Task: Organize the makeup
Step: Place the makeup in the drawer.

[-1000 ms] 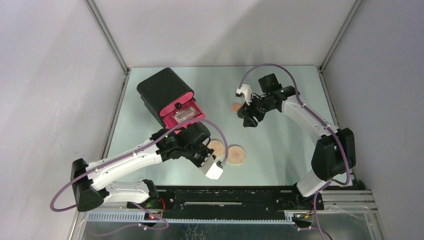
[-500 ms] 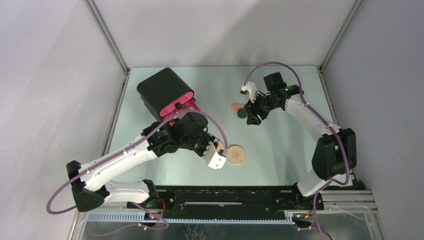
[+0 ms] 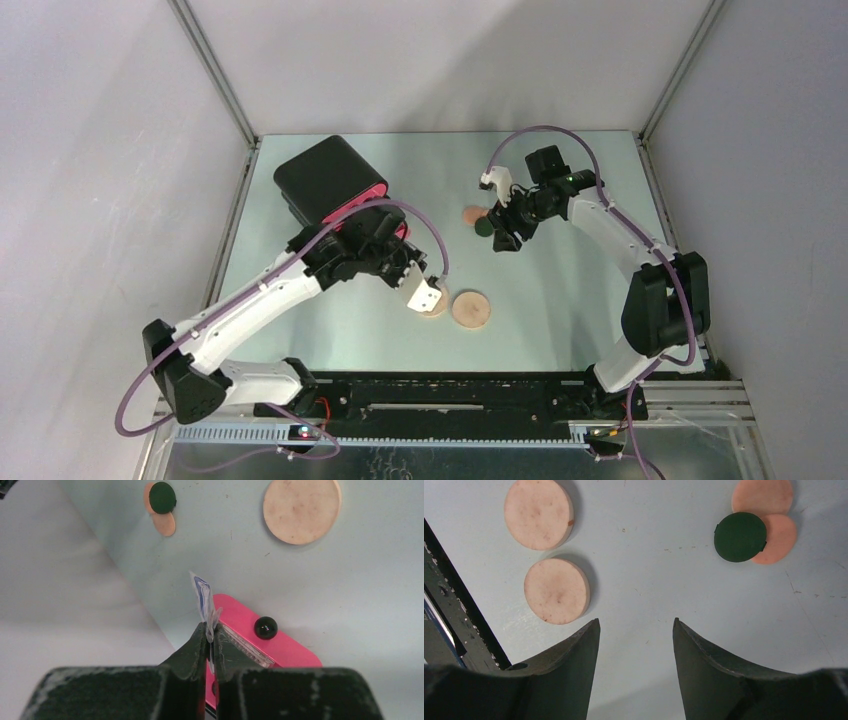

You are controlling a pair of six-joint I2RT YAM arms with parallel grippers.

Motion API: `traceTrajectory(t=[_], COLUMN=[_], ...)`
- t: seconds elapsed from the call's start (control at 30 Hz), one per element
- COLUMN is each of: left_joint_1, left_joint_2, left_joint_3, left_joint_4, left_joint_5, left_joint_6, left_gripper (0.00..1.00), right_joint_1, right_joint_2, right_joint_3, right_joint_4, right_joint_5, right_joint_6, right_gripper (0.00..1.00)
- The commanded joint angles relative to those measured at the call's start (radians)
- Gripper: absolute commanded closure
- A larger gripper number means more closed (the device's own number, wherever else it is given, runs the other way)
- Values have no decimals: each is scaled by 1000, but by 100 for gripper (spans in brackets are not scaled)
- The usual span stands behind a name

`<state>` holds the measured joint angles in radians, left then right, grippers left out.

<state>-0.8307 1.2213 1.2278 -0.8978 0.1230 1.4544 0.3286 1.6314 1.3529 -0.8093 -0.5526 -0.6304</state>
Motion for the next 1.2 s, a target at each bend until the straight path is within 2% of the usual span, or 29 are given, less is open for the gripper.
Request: traceTrajectory(t=[0.0, 0.37, 0.83, 1.17], left_joint_1=[54, 193, 294, 362], left_joint_2=[32, 106, 146, 214], left_joint_3=[22, -24, -90, -30], left_joint_4=[41, 79, 96, 0], left_joint_5=[72, 147, 252, 260], left_joint_6=[120, 269, 440, 606], left_gripper=[90, 89, 86, 82], right_joint_1=[-3, -8, -23, -38], right_joint_2=[-1, 5, 14, 2], right_joint_3=[-1, 0, -1, -1], right_joint_4=[-11, -16, -17, -17], right_joint_5=[-12, -10, -5, 5], right_joint_6=[-19, -25, -25, -20], right_gripper=[36, 36, 36, 36])
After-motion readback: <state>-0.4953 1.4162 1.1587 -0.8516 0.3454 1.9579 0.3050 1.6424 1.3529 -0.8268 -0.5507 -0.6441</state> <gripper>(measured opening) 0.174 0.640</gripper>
